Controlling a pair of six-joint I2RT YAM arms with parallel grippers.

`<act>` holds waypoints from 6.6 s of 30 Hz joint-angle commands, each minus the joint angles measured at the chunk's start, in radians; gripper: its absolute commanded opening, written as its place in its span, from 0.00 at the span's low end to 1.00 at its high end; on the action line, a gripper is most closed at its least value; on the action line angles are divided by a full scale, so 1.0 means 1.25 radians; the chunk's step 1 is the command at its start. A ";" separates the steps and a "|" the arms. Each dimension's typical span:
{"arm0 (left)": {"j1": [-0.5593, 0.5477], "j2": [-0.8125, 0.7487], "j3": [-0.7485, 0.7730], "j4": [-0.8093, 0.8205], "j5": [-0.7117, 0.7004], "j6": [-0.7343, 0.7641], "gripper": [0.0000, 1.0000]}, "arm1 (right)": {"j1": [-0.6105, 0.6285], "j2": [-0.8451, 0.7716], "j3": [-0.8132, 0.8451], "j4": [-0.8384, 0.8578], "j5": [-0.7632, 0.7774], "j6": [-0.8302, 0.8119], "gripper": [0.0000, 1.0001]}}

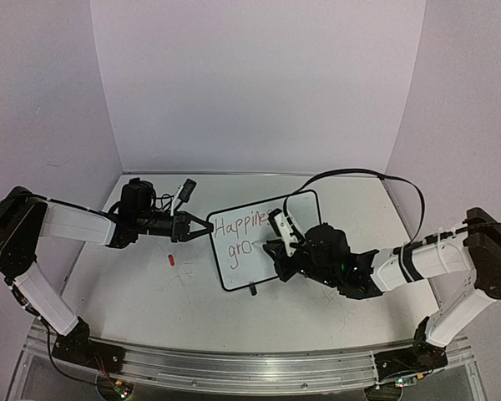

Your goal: Write a sentence on the whiteboard

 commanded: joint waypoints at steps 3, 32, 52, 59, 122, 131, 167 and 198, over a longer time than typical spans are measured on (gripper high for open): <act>-0.005 0.003 0.015 -0.026 0.002 0.025 0.00 | 0.002 0.010 0.042 0.013 0.031 0.006 0.00; -0.005 0.004 0.017 -0.026 0.005 0.024 0.00 | 0.019 -0.007 -0.012 -0.028 0.044 0.067 0.00; -0.006 -0.001 0.013 -0.026 0.005 0.025 0.00 | 0.008 0.013 0.036 0.005 0.116 0.069 0.00; -0.005 -0.003 0.012 -0.026 0.004 0.026 0.00 | 0.000 0.014 0.046 0.005 0.122 0.066 0.00; -0.006 -0.002 0.015 -0.028 0.007 0.024 0.00 | 0.009 -0.056 -0.024 0.039 0.087 0.062 0.00; -0.005 0.003 0.018 -0.028 0.009 0.023 0.00 | -0.008 -0.050 -0.029 0.046 0.091 0.092 0.00; -0.005 -0.002 0.015 -0.029 0.007 0.026 0.00 | 0.002 -0.010 -0.002 0.001 0.081 0.101 0.00; -0.005 0.003 0.018 -0.030 0.010 0.025 0.00 | 0.005 -0.045 -0.052 -0.034 0.130 0.146 0.00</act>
